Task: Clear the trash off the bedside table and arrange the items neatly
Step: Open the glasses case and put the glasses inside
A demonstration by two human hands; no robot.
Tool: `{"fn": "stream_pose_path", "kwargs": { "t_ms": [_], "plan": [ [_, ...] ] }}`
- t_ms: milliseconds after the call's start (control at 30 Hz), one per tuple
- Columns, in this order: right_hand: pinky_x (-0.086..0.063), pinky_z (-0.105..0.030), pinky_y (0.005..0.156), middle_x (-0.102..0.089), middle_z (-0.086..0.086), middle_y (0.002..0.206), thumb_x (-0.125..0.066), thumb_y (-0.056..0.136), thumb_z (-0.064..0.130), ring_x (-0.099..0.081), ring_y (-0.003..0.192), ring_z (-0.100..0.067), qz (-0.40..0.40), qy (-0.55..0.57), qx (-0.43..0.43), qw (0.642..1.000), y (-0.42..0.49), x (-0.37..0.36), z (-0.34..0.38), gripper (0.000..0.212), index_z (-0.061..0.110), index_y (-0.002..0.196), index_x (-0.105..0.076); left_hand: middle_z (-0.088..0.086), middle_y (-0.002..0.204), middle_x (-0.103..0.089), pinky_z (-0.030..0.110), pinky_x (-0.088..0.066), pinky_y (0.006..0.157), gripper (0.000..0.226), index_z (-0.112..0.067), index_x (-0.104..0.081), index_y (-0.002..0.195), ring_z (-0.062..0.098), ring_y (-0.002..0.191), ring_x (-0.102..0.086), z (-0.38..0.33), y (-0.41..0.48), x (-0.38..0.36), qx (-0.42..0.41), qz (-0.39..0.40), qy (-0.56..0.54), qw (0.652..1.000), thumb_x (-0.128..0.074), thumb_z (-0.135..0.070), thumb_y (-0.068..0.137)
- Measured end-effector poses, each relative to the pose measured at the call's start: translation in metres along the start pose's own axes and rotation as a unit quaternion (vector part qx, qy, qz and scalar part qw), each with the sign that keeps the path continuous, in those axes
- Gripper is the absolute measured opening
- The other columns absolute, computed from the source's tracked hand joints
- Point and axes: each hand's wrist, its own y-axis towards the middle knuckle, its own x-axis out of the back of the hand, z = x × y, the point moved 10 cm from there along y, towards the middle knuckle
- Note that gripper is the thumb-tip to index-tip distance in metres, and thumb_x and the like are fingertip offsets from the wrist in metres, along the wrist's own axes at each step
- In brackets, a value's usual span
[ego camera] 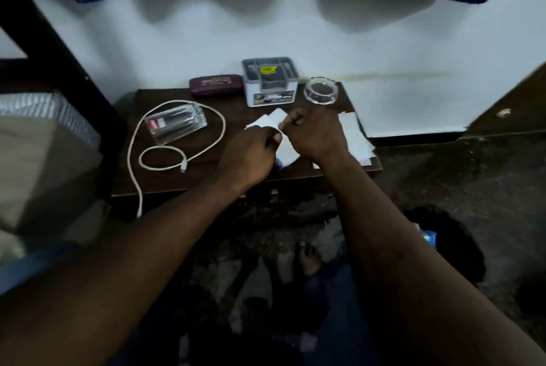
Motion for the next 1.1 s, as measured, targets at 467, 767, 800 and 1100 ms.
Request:
{"fn": "stream_pose_path", "kwargs": {
  "t_ms": [467,767,800,1100],
  "plan": [
    [-0.054,-0.032,0.081,-0.075,0.003,0.094,-0.07,0.084,0.03,-0.069,0.094,-0.019,0.117,-0.136,0.151,0.972,0.037,-0.126,0.076,0.008,0.025,0.081,-0.075,0.013,0.104,-0.073,0.037,-0.052,0.08,0.019,-0.013,-0.071,0.103,0.034,0.099,-0.067,0.113,0.007,0.044,0.075,0.018,0.085,0.993,-0.066,-0.023,0.088],
    [-0.059,-0.043,0.082,-0.074,0.004,0.087,-0.077,0.081,0.04,-0.069,0.091,-0.022,0.207,-0.196,0.14,0.948,0.049,-0.152,0.071,0.018,0.024,0.075,-0.072,0.007,0.101,-0.073,0.034,-0.053,0.075,0.018,-0.022,-0.07,0.1,0.03,0.094,-0.068,0.136,0.033,0.048,0.064,0.044,0.113,0.991,-0.071,-0.028,0.083],
    [-0.059,-0.042,0.082,-0.074,0.005,0.088,-0.077,0.082,0.04,-0.069,0.091,-0.022,0.21,-0.2,0.143,0.946,0.05,-0.152,0.071,0.017,0.026,0.074,-0.071,0.006,0.102,-0.073,0.035,-0.055,0.076,0.019,-0.024,-0.07,0.102,0.029,0.095,-0.069,0.136,0.035,0.047,0.063,0.046,0.112,0.991,-0.07,-0.027,0.083],
    [-0.055,-0.041,0.079,-0.071,0.001,0.093,-0.066,0.089,0.035,-0.067,0.095,-0.029,0.2,-0.199,0.157,0.946,0.058,-0.151,0.073,0.033,0.033,0.063,-0.046,-0.002,0.105,-0.076,0.038,-0.056,0.083,0.025,-0.032,-0.075,0.107,0.022,0.098,-0.069,0.131,0.059,0.054,0.05,0.001,0.08,0.996,-0.064,-0.022,0.086]
  ]
}}
